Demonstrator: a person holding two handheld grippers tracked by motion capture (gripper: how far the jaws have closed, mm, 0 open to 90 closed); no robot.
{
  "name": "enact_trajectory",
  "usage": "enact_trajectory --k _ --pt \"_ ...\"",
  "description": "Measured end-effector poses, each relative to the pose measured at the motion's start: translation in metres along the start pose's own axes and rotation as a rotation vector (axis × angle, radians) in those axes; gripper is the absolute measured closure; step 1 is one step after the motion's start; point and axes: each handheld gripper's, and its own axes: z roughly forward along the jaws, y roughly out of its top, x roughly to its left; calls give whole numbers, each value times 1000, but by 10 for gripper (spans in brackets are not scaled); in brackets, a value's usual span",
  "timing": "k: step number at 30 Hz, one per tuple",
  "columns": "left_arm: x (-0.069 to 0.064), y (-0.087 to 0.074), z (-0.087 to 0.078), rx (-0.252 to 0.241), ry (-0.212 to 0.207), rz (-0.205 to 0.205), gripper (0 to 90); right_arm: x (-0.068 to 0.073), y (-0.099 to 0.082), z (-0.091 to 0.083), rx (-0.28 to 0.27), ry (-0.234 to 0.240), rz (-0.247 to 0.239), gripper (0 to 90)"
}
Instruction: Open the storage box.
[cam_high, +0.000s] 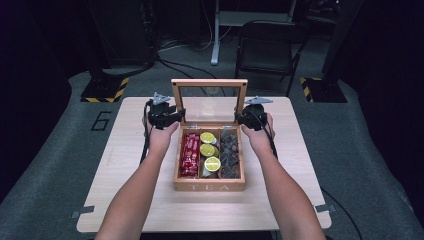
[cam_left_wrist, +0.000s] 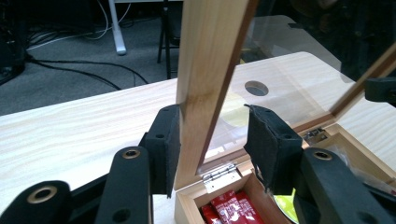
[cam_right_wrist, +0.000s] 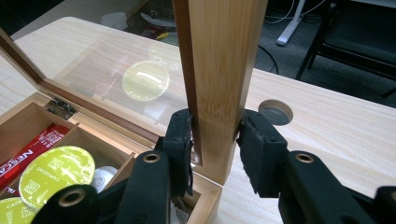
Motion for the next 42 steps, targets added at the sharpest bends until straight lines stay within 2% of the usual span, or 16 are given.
enact_trajectory --k 6,7,15,18,25,26,27,39,42 --pt "1 -5 -7 2 -5 7 513 -1 1 1 4 -1 -5 648" --pt "1 -5 -9 2 -5 4 512 -1 2 2 8 -1 8 649" --pt "3 -8 -20 9 -29 36 515 -2 5 3 27 -4 5 649" --pt "4 -10 -25 10 -31 45 515 -2 8 5 37 -3 28 649" --pt "5 -11 -38 8 -41 66 515 -5 11 9 53 -3 28 650" --pt "5 -12 -40 8 -43 68 515 -5 12 10 57 -6 47 650" --pt "5 -13 -42 9 -42 72 516 -5 13 10 62 -7 44 650" --pt "4 -25 -49 23 -50 77 517 -8 18 20 78 -22 59 649" --pt "3 -27 -51 27 -53 80 517 -9 17 21 77 -22 77 649"
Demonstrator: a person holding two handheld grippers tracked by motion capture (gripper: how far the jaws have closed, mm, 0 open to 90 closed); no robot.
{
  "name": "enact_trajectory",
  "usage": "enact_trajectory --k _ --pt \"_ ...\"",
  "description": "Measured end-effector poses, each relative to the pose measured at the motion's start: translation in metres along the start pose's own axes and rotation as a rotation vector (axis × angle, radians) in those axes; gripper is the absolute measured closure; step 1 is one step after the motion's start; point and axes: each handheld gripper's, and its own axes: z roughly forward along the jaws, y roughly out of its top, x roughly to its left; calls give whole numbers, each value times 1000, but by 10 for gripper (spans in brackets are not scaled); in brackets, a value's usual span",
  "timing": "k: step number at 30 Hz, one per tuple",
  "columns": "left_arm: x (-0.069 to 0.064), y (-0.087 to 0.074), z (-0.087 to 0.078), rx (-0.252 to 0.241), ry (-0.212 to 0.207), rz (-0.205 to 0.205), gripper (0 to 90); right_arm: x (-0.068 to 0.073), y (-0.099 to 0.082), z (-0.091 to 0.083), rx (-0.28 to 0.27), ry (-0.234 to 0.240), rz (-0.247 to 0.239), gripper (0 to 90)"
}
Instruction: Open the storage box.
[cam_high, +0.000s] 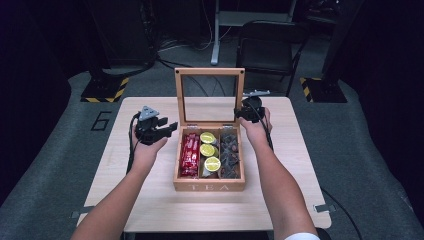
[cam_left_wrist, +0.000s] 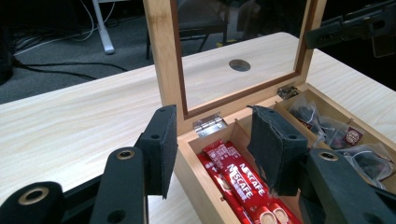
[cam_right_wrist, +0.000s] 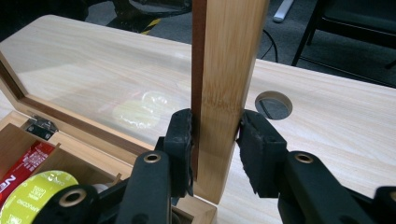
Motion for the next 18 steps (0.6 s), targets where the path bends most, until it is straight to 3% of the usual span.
enact_trajectory --k 8,18 --pt "1 -2 -4 -1 -5 -1 517 -3 0 3 -5 9 27 649" --pt "1 -6 -6 -4 -28 -25 505 -4 0 5 -7 14 6 644"
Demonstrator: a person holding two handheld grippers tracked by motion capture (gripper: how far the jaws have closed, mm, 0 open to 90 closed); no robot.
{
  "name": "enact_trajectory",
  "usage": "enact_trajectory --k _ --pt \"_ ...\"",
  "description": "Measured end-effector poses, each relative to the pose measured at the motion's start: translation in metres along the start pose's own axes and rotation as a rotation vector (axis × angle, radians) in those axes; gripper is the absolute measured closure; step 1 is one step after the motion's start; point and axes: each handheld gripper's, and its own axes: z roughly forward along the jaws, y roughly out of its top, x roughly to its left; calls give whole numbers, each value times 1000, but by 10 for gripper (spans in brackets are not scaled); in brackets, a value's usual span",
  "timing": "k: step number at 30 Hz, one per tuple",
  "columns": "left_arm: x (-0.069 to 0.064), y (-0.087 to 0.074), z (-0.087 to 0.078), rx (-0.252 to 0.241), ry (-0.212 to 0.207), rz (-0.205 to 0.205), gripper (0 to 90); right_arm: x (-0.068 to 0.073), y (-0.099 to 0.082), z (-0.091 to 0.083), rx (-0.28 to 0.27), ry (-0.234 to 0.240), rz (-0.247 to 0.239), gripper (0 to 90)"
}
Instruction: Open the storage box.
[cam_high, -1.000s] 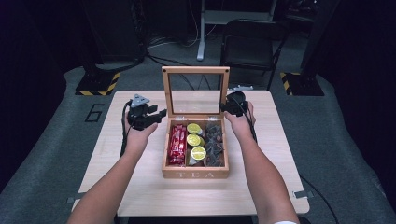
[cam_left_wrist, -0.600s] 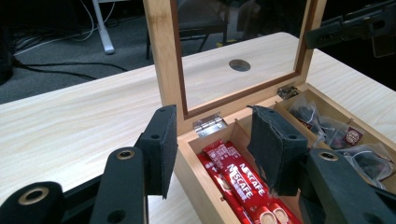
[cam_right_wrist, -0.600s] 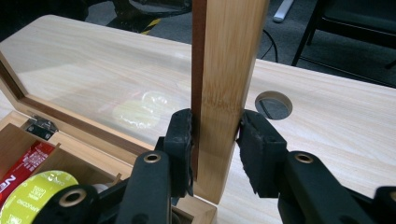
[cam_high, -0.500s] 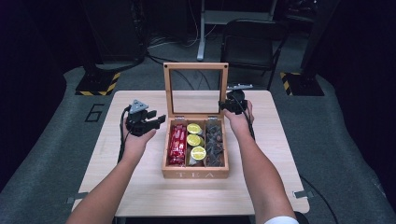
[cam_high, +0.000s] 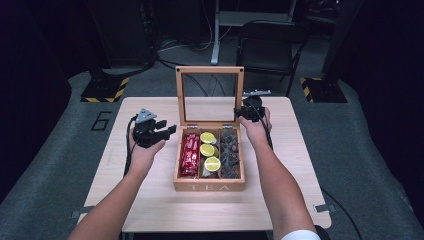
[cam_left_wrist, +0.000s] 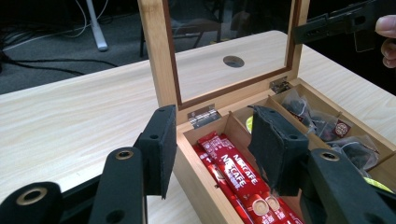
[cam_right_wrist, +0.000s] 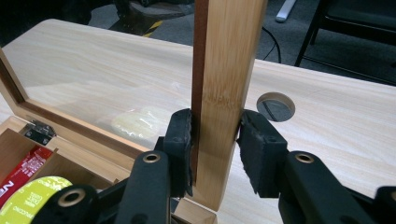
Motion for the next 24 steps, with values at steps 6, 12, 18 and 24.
enact_trajectory --k 6,12,18,24 --pt "0 -1 1 9 -4 -4 491 3 -1 -5 8 5 -24 566" --pt "0 0 1 7 -7 -4 482 10 1 -19 -17 15 -46 488" --pt "3 0 -2 3 2 -21 470 15 1 -29 -27 33 -57 459" --pt "5 -2 -3 0 7 -27 463 20 -5 -37 -31 87 -93 434"
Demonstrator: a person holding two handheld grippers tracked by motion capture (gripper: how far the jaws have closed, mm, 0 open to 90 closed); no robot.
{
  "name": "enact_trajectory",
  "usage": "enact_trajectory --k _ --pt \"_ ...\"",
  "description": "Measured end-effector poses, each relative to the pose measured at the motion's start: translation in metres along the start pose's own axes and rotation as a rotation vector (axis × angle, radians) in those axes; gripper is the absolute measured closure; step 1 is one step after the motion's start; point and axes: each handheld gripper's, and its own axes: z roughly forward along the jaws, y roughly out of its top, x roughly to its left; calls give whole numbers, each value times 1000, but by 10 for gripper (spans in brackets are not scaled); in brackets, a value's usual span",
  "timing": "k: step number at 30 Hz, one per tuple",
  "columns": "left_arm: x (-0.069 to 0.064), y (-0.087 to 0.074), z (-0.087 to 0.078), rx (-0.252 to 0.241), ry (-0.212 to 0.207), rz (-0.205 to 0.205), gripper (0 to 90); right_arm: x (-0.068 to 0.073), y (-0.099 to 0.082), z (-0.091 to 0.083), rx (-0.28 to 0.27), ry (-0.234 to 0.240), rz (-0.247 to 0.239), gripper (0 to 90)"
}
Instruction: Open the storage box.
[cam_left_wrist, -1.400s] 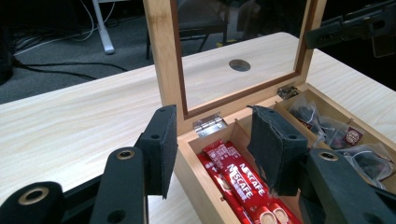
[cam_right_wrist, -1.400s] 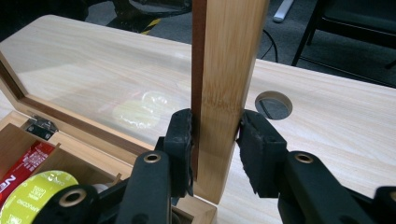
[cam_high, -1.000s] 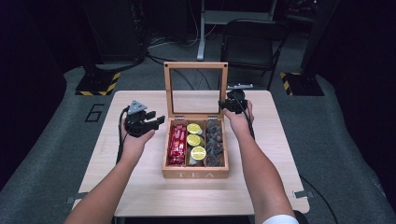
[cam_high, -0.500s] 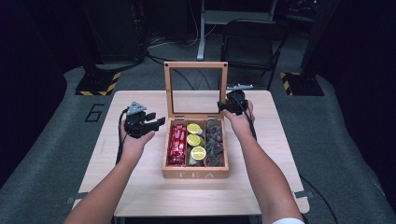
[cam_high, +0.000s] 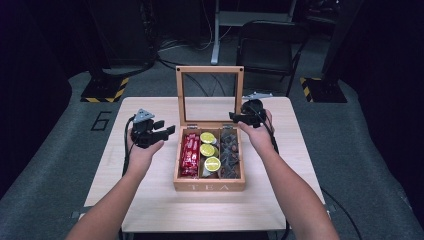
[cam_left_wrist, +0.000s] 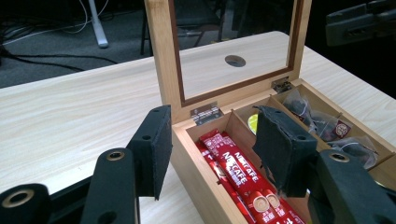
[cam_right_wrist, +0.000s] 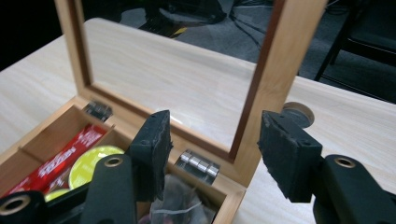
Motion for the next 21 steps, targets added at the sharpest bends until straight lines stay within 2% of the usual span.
enact_trajectory --k 10,15,21 --pt "3 0 -1 -7 1 -13 460 10 -6 -12 -10 45 -15 427" --pt "4 -1 0 -11 -5 -23 449 19 -10 -19 -4 62 -42 436" --pt "3 -2 2 -11 -5 -21 449 32 -17 -26 -19 105 -87 453"
